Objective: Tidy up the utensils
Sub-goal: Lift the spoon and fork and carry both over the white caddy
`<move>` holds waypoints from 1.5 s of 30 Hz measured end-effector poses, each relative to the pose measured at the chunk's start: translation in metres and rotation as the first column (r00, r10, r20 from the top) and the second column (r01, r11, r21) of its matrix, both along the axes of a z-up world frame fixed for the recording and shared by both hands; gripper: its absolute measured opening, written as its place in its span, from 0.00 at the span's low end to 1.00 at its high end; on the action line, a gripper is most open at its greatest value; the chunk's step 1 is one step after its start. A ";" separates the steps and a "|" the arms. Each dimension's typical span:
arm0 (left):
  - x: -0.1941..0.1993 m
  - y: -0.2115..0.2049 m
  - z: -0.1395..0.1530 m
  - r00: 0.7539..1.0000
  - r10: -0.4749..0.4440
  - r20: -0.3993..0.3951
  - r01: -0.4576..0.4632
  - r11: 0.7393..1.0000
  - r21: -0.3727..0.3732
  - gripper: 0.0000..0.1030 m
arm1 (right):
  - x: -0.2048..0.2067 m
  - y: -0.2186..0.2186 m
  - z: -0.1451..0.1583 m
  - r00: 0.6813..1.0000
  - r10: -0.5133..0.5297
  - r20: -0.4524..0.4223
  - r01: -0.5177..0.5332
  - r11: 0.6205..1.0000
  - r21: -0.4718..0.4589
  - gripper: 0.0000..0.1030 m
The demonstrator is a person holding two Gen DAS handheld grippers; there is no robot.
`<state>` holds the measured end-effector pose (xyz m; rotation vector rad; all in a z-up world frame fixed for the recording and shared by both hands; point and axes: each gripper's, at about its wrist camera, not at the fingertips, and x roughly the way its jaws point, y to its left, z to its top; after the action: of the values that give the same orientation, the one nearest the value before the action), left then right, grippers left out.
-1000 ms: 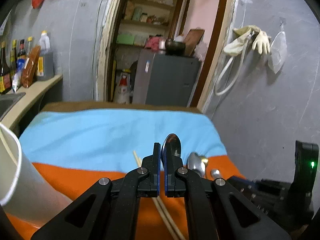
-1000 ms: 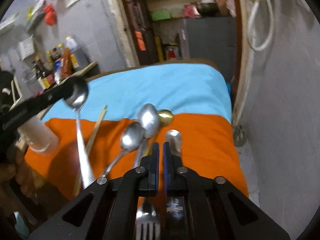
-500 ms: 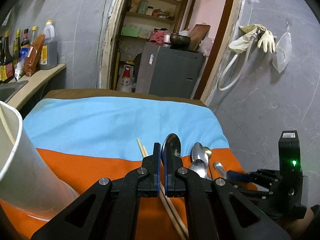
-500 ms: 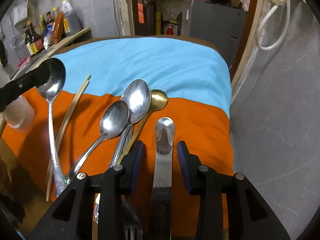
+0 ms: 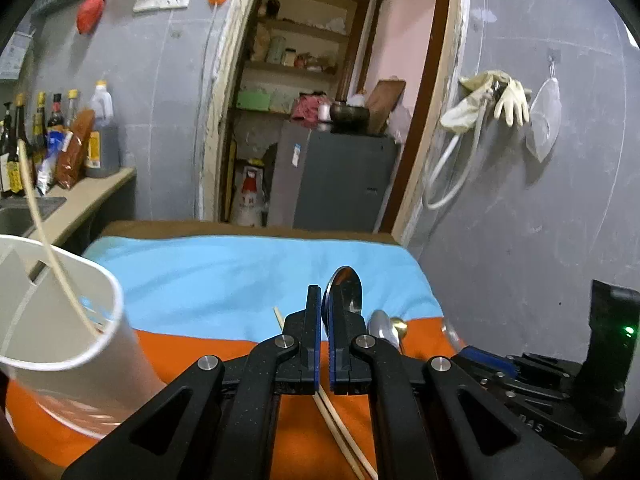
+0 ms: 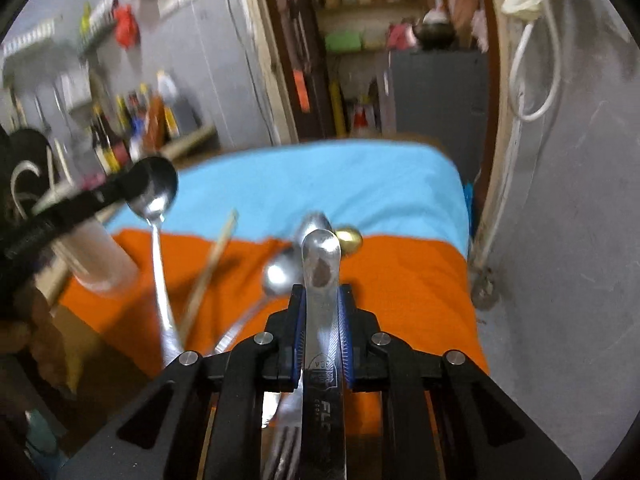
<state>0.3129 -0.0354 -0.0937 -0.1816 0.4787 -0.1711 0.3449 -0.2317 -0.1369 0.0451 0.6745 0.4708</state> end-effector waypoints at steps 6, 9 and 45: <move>-0.017 0.009 0.018 0.998 0.027 0.063 -0.028 1.000 0.012 0.01 | -0.022 0.010 0.023 0.987 -0.012 0.162 -0.001 0.997 0.074 0.13; -0.023 0.015 0.027 0.995 0.038 0.090 -0.041 0.999 0.023 0.01 | -0.029 0.011 0.034 0.975 -0.021 0.220 -0.003 0.994 0.110 0.13; -0.091 0.237 0.116 0.866 0.415 0.278 -0.465 0.873 0.145 0.01 | -0.023 0.197 0.136 0.854 0.025 0.520 -0.283 0.861 0.423 0.13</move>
<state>0.2216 0.2018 0.0223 -0.0599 0.2008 0.3090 0.3217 -0.0345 -0.0004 0.3377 0.0275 0.7757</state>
